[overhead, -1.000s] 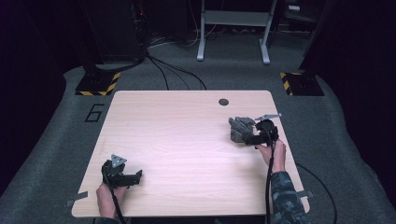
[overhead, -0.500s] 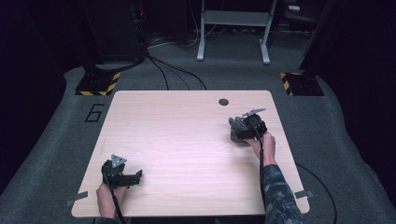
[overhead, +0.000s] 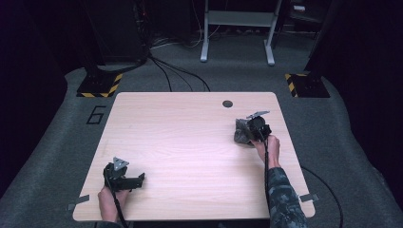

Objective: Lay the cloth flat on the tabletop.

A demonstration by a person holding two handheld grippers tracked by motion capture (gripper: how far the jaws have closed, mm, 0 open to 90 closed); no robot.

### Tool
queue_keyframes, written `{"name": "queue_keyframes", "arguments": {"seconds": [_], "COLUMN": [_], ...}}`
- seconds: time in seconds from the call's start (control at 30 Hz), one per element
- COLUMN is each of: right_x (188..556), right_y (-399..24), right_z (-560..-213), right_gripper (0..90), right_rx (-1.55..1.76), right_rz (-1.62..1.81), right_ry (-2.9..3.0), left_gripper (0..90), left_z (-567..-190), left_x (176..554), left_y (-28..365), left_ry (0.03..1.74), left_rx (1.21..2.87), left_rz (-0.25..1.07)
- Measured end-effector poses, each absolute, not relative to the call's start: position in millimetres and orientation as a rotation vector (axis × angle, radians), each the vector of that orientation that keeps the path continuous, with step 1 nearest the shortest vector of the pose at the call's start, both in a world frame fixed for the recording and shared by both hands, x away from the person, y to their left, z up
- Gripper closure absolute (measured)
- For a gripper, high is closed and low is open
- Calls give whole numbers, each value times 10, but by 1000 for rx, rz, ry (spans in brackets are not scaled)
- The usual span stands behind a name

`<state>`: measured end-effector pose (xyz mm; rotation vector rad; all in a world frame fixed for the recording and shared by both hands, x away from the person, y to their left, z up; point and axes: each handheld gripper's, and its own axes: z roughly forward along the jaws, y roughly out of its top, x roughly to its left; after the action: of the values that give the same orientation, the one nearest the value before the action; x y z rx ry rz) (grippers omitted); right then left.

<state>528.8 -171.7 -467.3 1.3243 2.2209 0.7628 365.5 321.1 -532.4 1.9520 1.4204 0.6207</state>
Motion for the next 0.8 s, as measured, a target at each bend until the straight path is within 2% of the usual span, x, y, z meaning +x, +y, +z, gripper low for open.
{"name": "queue_keyframes", "arguments": {"seconds": [0.27,0.8], "right_x": [5187,4961], "right_y": [-1706,-1571], "right_z": [-4468,-3827], "right_gripper": [782,783], "right_rx": [1271,1160], "right_rz": [811,990], "right_ry": [2193,2170], "left_gripper": [5,5], "left_z": [-5324,-5324], "left_x": [3655,3655], "left_y": [3211,3211], "left_ry": [1420,1421], "left_rx": [1951,1952], "left_rz": [621,621]}}
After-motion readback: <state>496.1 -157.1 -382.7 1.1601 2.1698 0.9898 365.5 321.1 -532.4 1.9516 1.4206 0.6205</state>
